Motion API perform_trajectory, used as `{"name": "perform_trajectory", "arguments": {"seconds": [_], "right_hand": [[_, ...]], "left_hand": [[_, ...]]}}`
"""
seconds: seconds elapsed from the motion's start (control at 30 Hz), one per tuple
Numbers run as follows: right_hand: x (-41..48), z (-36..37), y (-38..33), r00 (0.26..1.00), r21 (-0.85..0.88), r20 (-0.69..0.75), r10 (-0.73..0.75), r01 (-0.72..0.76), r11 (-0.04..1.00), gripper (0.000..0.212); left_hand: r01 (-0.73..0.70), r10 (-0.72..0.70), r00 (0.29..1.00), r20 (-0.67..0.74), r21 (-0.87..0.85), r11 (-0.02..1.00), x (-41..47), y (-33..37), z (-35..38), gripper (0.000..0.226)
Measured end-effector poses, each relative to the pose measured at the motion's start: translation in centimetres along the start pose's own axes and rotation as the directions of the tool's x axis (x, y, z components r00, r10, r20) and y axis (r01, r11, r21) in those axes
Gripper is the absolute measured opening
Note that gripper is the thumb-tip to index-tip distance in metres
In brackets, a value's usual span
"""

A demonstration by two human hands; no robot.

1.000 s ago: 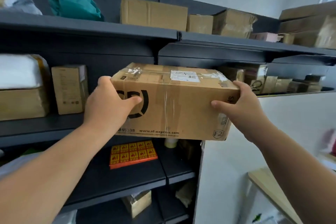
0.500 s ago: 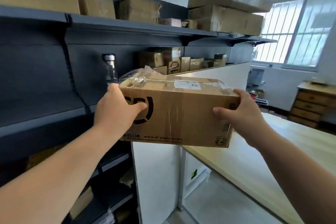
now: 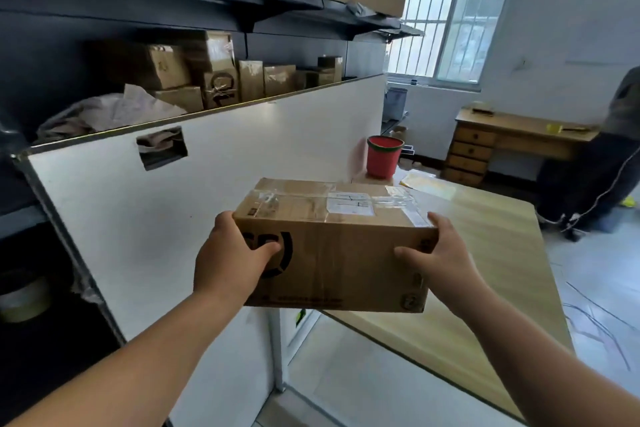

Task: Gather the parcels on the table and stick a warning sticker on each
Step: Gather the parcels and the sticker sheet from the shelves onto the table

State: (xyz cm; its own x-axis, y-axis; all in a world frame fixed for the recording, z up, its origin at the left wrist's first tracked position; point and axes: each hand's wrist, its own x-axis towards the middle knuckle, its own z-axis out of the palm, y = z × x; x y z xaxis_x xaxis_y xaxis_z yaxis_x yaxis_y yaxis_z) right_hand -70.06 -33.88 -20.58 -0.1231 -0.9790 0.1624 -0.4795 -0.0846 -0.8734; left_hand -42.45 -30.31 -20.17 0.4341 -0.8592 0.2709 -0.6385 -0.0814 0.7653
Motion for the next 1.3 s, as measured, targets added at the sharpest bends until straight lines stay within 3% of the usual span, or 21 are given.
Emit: {"name": "perform_trajectory", "arguments": {"seconds": [0.33, 0.57, 0.77, 0.97, 1.07, 1.2, 1.3], "right_hand": [[11.4, 3.3, 8.0, 0.984, -0.059, 0.052, 0.171, -0.168, 0.984, 0.082], [23.7, 5.1, 14.4, 0.971, -0.034, 0.181, 0.159, -0.155, 0.987, 0.082], [31.8, 6.8, 18.6, 0.92, -0.061, 0.342, 0.189, -0.179, 0.982, 0.079], [38.7, 8.9, 21.7, 0.89, -0.211, 0.428, 0.155, -0.068, 0.975, 0.085], [42.2, 10.4, 22.5, 0.882, -0.284, 0.457, 0.116, 0.021, 0.958, 0.084], [46.1, 12.1, 23.0, 0.888, -0.381, 0.445, 0.12, 0.066, 0.922, 0.083], [48.6, 13.0, 22.9, 0.91, -0.425, 0.395, 0.129, 0.057, 0.903, 0.077]], "left_hand": [[0.11, -0.111, 0.981, 0.162, 0.015, 0.994, 9.3, -2.4, 11.3, 0.048], [0.265, -0.269, 0.96, 0.075, 0.068, 0.962, 14.8, -1.8, 20.8, 0.041], [0.451, -0.459, 0.888, 0.033, 0.127, 0.883, 16.9, -2.2, 26.4, 0.044], [0.529, -0.542, 0.839, 0.05, 0.158, 0.834, 16.9, -2.2, 30.1, 0.05], [0.541, -0.559, 0.823, 0.097, 0.165, 0.825, 17.6, -2.2, 31.9, 0.065], [0.53, -0.557, 0.816, 0.156, 0.184, 0.828, 19.2, -2.3, 34.0, 0.049], [0.53, -0.554, 0.81, 0.193, 0.163, 0.832, 20.7, -2.3, 35.3, 0.054]]}}
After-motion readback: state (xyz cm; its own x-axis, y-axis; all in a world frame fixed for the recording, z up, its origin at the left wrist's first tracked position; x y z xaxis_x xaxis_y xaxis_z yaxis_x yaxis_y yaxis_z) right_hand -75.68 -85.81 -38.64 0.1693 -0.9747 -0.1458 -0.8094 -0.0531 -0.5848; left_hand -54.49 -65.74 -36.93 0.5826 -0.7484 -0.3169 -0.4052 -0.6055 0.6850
